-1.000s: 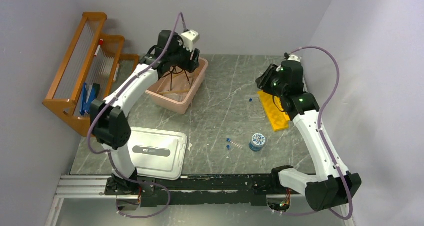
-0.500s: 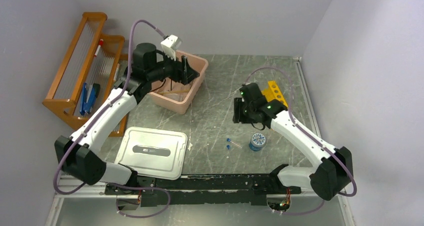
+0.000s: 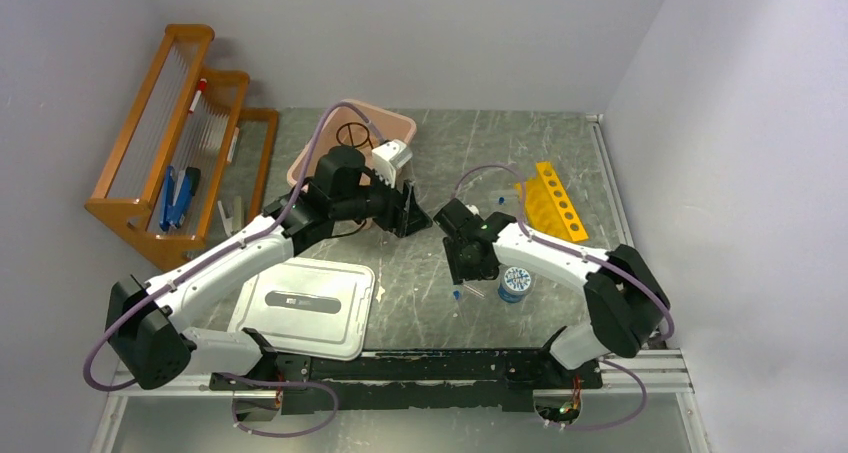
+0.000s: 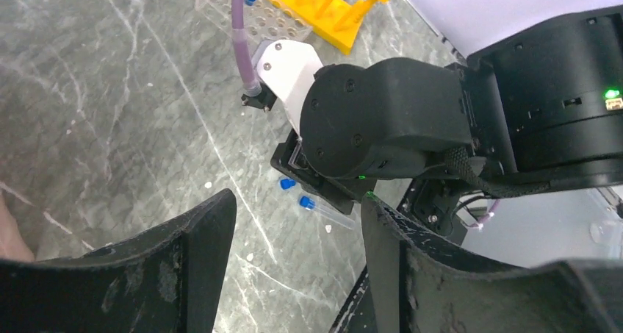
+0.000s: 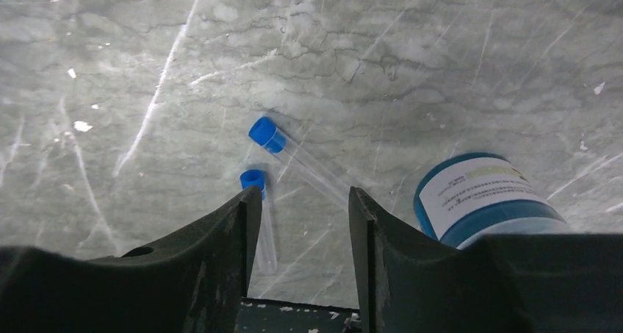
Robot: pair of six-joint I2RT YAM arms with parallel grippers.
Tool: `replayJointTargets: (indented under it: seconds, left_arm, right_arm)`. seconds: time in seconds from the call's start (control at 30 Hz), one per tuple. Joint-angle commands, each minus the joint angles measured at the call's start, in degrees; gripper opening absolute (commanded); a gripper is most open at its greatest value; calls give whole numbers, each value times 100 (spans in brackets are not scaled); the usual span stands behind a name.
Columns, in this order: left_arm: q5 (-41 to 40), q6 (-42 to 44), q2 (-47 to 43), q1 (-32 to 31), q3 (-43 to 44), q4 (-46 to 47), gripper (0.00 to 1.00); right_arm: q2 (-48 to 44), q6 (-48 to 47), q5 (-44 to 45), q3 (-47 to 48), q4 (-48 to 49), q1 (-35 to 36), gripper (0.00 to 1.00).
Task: Organize the chemistry lab equipment
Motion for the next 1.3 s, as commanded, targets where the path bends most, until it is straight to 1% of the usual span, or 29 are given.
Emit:
replayJointTargets:
  seconds: [0.0,0.13,0.23,0.4,0.53,0.63,0.73,0.83,0.93,1.0,1.13,1.27]
  left_arm:
    - [-851,-137,-88,-95,-78,63,66]
    - [-2051,-48,-262,-103,19,-194,65]
    - [-2319,84,-317,-99,146,-262,64]
    - [-2251,47,-336,-107,118,-176,64]
    - [-2195,-70,-368,-106,21,-74,63]
    - [-2187,-149,-388,-107,-37,-23,63]
    - [-2134,-246,-409,-107,-88,-14,64]
    - [-2099,-372,-432,-106,-159,37,65]
    - [-2114,-548,-432,-102,-211,66,67]
    - [-2124,-776,-445,-100,-258,71,67]
    - [-2352,-1007,-445,-69,-211,-40,67]
    - [-2118,-1223,-384,26,-161,26,67]
  right_arm:
    - [325,-43,212,-13,-27,37,51]
    - [644,-89,103,-63,104,42,47]
    - [793,-107,-34,-111,266,38,44]
    - [966,-285,-145,-226,676,41,39]
    - [1159,-530,-14,-229,934,41,36]
    - [1317,-611,66,-153,1096,11,29]
    - [1478,-608,322,37,1091,10,22]
    - [1522,-621,650,224,1103,11,17]
    - [1388,-658,963,398,1184,6,14]
    - [1189,-681,1023,494,1332,-21,14]
    - [460,-584,987,636,1630,-104,14]
    - [-368,-442,780,674,1983,-213,13]
